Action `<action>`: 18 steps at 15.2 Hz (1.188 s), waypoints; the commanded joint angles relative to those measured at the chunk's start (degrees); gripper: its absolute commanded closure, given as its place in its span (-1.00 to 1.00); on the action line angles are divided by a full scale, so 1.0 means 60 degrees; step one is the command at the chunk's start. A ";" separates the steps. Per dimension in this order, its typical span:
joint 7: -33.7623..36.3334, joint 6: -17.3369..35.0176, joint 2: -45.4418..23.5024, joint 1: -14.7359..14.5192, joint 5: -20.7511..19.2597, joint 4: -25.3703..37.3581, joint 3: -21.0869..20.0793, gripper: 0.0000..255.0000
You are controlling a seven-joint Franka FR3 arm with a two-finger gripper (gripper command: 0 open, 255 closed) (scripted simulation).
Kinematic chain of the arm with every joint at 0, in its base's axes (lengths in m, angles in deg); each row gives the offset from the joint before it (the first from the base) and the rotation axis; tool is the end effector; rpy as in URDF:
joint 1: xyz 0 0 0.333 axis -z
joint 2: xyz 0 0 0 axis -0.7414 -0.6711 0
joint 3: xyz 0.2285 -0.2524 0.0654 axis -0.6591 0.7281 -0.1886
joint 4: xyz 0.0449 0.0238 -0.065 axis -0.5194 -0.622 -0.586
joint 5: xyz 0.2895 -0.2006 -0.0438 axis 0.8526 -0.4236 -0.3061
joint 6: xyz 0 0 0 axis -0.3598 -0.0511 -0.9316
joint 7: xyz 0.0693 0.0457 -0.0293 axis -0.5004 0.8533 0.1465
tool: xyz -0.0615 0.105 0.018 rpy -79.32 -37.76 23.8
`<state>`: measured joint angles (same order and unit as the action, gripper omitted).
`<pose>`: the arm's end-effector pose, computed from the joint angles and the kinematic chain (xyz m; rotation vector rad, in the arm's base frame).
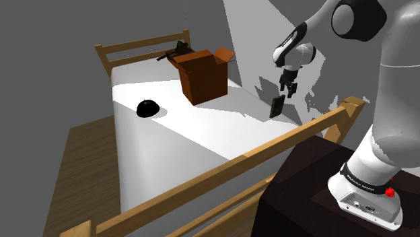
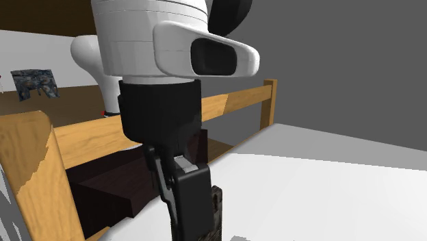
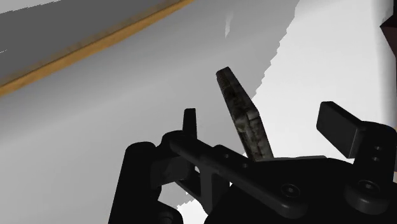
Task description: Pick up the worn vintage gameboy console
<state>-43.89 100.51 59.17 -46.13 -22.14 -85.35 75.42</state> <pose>0.4351 -0.3420 0.3212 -2.8266 -1.3178 0.0033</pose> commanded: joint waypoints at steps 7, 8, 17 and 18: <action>-0.0559 0.0632 -0.0820 0.0396 0.0750 0.0029 -0.0492 -1.00; -0.0559 0.0633 -0.0820 0.0397 0.0750 0.0028 -0.0493 -1.00; -0.0550 0.0630 -0.0798 0.0384 0.0735 0.0012 -0.0482 1.00; -0.0559 0.0632 -0.0820 0.0397 0.0750 0.0029 -0.0493 1.00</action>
<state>-47.22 104.27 54.34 -43.78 -17.70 -85.21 72.52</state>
